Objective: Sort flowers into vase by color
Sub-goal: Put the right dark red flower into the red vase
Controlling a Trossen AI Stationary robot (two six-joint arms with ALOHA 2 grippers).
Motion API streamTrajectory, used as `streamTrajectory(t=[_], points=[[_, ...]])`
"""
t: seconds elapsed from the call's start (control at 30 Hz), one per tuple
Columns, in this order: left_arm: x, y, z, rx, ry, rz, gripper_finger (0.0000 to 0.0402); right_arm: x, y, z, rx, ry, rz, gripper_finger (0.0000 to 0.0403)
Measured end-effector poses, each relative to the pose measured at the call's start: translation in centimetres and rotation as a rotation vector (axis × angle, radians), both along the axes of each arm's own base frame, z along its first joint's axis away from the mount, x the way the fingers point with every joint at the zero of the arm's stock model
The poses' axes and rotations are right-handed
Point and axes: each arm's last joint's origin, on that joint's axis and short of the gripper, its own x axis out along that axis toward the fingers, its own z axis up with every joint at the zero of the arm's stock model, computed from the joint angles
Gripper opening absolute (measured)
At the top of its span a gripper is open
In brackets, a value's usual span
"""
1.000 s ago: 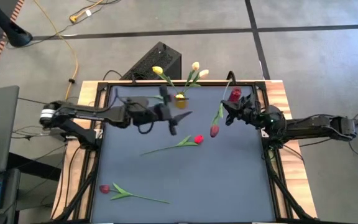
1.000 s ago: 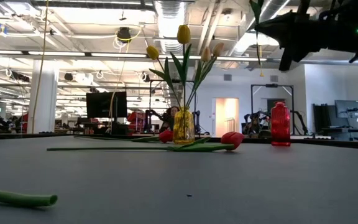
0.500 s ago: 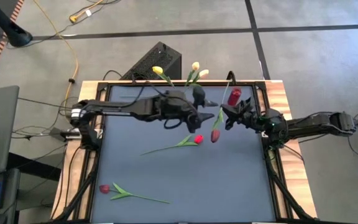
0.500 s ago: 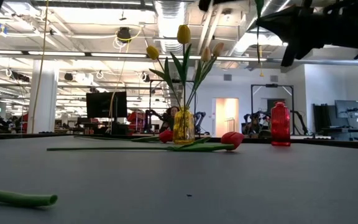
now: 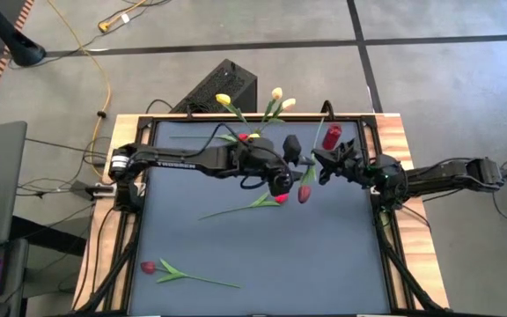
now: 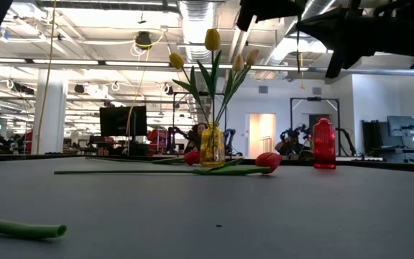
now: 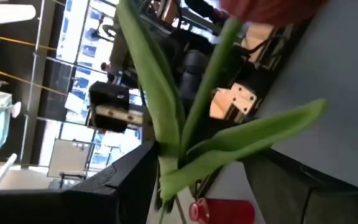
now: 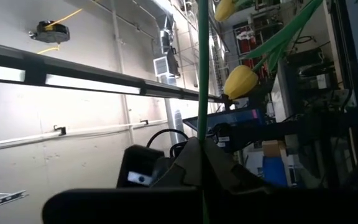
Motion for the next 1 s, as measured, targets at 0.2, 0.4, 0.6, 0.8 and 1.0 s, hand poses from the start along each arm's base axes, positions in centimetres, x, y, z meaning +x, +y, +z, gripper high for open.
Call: streamTrajectory(t=[0.2, 0.4, 0.6, 0.8, 1.0], points=[[0.03, -0.09, 0.23, -0.014, -0.023, 0.022, 0.0224, 0.05, 0.02, -0.1, -0.002, 0.011, 0.008, 0.0021], [0.03, -0.06, 0.21, -0.01, -0.021, 0.011, 0.0188, 0.07, 0.04, -0.14, -0.008, 0.018, 0.014, 0.0021], [0.03, -0.08, 0.22, -0.01, -0.021, 0.011, 0.0098, 0.07, 0.04, -0.14, -0.025, 0.025, 0.007, 0.0026], [0.02, -0.1, 0.21, -0.012, -0.019, 0.002, 0.0014, 0.07, 0.04, -0.13, -0.064, 0.038, -0.008, 0.0051], [0.01, -0.06, 0.19, -0.01, -0.017, 0.009, 0.0006, -0.09, -0.19, 0.2, -0.161, 0.036, -0.063, 0.0085]])
